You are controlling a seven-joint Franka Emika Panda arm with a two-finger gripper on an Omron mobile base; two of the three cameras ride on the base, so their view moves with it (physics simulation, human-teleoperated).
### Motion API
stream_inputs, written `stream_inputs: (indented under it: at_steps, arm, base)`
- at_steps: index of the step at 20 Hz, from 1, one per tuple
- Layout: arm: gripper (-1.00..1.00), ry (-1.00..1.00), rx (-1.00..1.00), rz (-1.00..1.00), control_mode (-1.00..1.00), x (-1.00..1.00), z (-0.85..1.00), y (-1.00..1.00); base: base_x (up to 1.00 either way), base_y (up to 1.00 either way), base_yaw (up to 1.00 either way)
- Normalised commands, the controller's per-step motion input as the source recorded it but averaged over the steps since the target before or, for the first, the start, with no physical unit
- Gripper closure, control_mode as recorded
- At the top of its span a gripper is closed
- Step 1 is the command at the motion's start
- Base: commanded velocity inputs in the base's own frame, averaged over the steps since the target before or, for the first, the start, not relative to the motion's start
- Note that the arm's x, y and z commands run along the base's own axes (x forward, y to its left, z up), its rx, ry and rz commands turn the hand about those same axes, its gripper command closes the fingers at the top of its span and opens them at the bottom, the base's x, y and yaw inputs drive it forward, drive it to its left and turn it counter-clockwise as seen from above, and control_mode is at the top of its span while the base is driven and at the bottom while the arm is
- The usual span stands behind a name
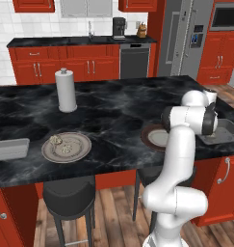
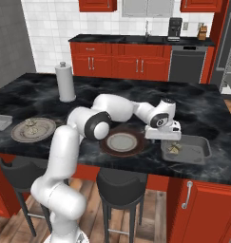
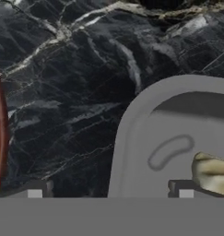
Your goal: Place two dumplings into each of the tupperware containers and then place the containers in the fridge.
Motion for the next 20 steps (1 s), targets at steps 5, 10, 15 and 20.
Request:
stream_inputs:
  at_steps: [5,10,15,20]
  arm:
    - [-1.00,0.00,0.00,0.00,-1.00,-0.14,-0.01,0.33]
    - [-1.00,0.00,0.00,0.01,-1.00,-0.27,-0.07,0.00]
    - [-1.00,0.00,0.00,0.03,-1.00,-0.40,-0.08,-0.02]
    - [-1.00,0.00,0.00,0.01,-1.00,-0.38,-0.07,0.00]
  base:
    - [0.00,0.00,0.00]
    - [0.00,0.00,0.00]
    - [0.00,0.00,0.00]
    - [0.00,0.00,0.00]
